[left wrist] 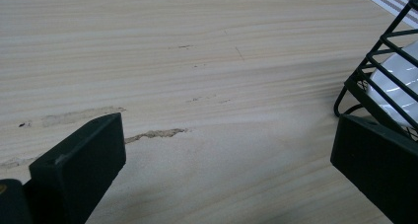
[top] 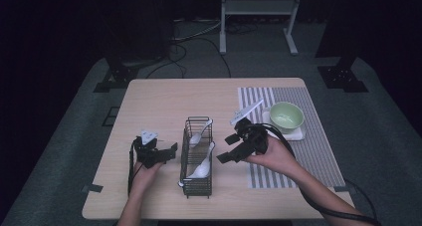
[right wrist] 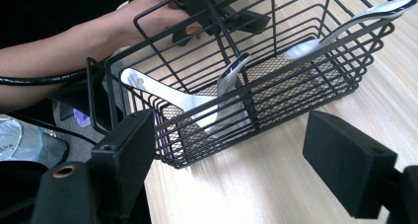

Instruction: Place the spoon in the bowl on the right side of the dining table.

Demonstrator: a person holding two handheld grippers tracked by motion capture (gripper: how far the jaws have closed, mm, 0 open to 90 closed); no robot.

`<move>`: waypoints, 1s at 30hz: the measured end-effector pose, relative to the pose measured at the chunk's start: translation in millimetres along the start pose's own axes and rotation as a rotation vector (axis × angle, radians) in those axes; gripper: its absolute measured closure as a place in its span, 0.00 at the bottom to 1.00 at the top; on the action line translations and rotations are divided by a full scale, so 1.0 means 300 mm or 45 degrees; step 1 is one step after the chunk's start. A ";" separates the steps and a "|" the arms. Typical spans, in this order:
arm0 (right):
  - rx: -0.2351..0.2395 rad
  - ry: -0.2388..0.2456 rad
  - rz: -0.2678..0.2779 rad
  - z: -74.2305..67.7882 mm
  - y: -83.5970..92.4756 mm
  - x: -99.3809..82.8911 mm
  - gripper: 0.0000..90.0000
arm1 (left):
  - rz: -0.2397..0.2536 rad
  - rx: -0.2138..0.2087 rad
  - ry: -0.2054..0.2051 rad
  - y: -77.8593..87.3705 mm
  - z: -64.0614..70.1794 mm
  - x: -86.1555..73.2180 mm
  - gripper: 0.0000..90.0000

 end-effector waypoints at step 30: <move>0.018 0.020 -0.017 -0.026 -0.034 0.054 0.23 | -0.001 0.000 -0.011 0.001 0.001 0.000 0.00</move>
Point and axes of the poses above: each handheld gripper's, and its own axes: y roughly backward along the jaws, x roughly out of its top, z roughly to its right, the point moved 8 cm from there along -y, roughly forward along the jaws, and after that the axes turned 2 degrees about z, right-handed, at the moved point
